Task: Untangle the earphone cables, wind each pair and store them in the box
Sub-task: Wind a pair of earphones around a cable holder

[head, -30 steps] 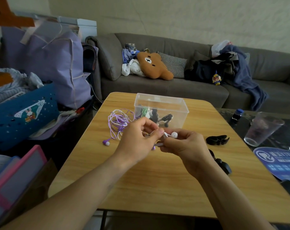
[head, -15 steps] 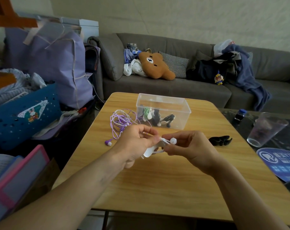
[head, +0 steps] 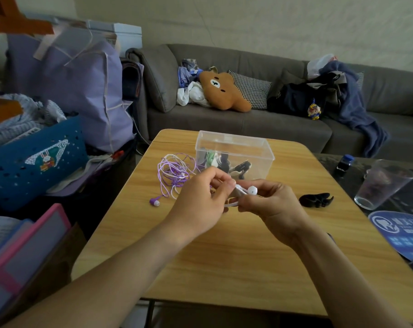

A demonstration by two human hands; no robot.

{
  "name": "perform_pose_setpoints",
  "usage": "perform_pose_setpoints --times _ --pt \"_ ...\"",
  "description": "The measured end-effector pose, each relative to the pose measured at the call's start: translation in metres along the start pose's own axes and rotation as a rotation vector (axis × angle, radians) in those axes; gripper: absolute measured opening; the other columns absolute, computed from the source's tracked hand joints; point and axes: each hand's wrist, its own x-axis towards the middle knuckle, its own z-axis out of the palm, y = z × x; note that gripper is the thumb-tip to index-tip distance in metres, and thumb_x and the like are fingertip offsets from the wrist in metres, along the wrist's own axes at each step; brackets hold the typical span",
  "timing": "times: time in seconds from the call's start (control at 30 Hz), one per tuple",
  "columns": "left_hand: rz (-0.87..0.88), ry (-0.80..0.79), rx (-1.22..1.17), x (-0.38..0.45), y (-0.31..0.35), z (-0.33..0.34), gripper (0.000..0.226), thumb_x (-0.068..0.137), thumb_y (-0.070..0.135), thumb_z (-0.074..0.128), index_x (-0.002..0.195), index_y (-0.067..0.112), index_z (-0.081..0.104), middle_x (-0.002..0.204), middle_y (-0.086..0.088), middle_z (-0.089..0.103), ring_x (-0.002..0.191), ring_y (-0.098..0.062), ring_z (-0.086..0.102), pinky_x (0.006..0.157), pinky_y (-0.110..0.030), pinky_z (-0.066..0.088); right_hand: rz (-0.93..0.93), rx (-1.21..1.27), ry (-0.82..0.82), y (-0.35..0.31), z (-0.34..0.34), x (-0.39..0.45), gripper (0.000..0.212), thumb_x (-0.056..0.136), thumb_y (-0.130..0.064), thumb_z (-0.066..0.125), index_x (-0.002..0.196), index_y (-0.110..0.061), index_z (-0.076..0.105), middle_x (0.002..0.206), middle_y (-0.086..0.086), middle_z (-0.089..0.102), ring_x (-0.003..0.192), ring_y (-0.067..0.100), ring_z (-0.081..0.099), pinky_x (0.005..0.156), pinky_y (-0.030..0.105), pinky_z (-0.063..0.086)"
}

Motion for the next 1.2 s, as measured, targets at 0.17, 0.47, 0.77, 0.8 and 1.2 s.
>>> perform_pose_setpoints --times 0.17,0.47,0.77,0.8,1.2 --pt "0.012 -0.026 -0.04 -0.002 0.003 -0.002 0.012 0.097 0.019 0.06 0.099 0.009 0.067 0.089 -0.008 0.069 0.073 -0.017 0.071 0.056 -0.025 0.058 -0.015 -0.067 -0.049 -0.006 -0.002 -0.002 0.033 0.075 0.018 0.067 0.078 -0.013 0.08 0.085 0.008 0.076 0.08 0.021 0.069 0.076 0.031 0.057" --pt "-0.091 -0.032 -0.197 -0.002 0.003 -0.007 0.015 0.094 0.015 0.065 0.103 0.006 0.072 0.094 -0.018 0.071 0.072 -0.029 0.073 0.059 -0.039 0.062 -0.016 -0.109 -0.129 -0.004 -0.004 -0.001 0.019 0.071 0.004 0.077 0.082 -0.012 0.078 0.086 0.009 0.075 0.077 0.02 0.069 0.071 0.03 0.059" --pt "-0.204 -0.089 -0.36 -0.001 0.004 -0.01 0.018 0.096 0.011 0.06 0.107 0.005 0.074 0.1 -0.02 0.072 0.071 -0.027 0.072 0.055 -0.029 0.059 -0.012 0.06 -0.229 0.003 -0.006 0.005 0.026 0.066 -0.005 0.085 0.091 -0.006 0.08 0.096 0.019 0.074 0.082 0.026 0.07 0.07 0.029 0.058" --pt "-0.218 -0.086 -0.384 -0.001 0.005 -0.011 0.018 0.096 0.01 0.06 0.106 0.003 0.074 0.1 -0.02 0.073 0.071 -0.027 0.072 0.054 -0.028 0.058 -0.012 0.076 -0.229 0.003 -0.005 0.005 0.026 0.065 -0.004 0.085 0.09 -0.007 0.08 0.095 0.019 0.075 0.082 0.026 0.07 0.07 0.028 0.058" --pt "-0.382 -0.168 -0.485 0.0 0.008 -0.014 0.021 0.1 0.017 0.056 0.103 0.002 0.071 0.096 -0.028 0.072 0.075 -0.04 0.069 0.054 -0.031 0.059 -0.08 -0.014 -0.245 0.003 -0.011 0.006 0.039 0.075 -0.016 0.079 0.114 -0.013 0.074 0.09 0.011 0.073 0.074 0.02 0.061 0.065 0.028 0.053"
